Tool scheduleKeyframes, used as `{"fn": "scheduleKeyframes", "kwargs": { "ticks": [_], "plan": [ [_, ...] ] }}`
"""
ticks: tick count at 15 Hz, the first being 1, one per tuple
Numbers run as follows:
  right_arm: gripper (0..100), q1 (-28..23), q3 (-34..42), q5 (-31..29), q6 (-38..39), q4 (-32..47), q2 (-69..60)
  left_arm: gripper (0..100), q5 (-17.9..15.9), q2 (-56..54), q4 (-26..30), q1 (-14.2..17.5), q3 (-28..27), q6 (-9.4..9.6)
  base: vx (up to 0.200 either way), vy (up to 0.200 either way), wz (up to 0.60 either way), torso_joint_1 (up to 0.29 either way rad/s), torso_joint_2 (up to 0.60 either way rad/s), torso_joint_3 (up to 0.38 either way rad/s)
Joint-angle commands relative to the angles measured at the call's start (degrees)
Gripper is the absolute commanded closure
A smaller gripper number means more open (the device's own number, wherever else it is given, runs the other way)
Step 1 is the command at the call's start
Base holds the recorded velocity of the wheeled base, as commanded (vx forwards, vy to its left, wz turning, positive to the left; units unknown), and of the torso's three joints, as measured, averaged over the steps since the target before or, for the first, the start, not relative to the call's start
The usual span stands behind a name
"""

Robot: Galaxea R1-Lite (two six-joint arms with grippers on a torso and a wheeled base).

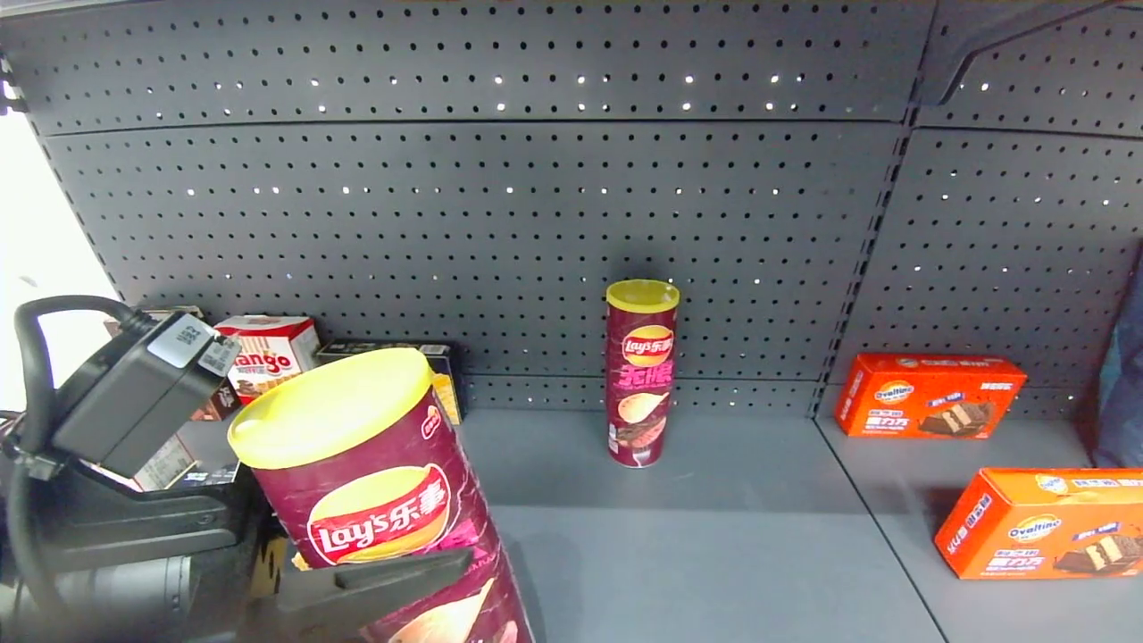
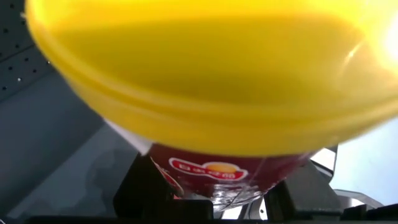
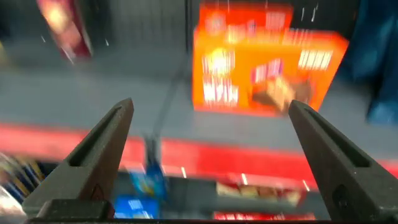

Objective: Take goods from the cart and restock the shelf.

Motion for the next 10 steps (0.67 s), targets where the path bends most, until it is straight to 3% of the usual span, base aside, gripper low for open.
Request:
{"fn": "scheduleKeyframes", "kwargs": {
  "ticks": [1,3,8,10],
  "plan": [
    [0,5.1,-15.4,1.0,2.0,-1.6,17.9,100,0.0,0.6,-0.2,-0.1,0.1,0.05,0.000,0.000,0.00,0.000,0.00,0.000],
    [0,9.6,-15.3,4.0,-3.7,-2.4,22.8,100,0.1,0.7,-0.1,0.0,-0.1,0.05,0.000,0.000,0.00,0.000,0.00,0.000],
    [0,11.1,-22.2,4.5,-13.1,-2.4,39.1,100,0.4,0.4,0.1,0.4,0.1,-0.04,0.000,0.000,0.00,0.000,0.00,0.000],
    [0,18.4,-25.5,8.7,-13.1,-7.6,48.2,100,0.4,0.6,0.1,0.5,0.1,-0.04,0.000,0.000,0.00,0.000,0.00,0.000]
  ]
}}
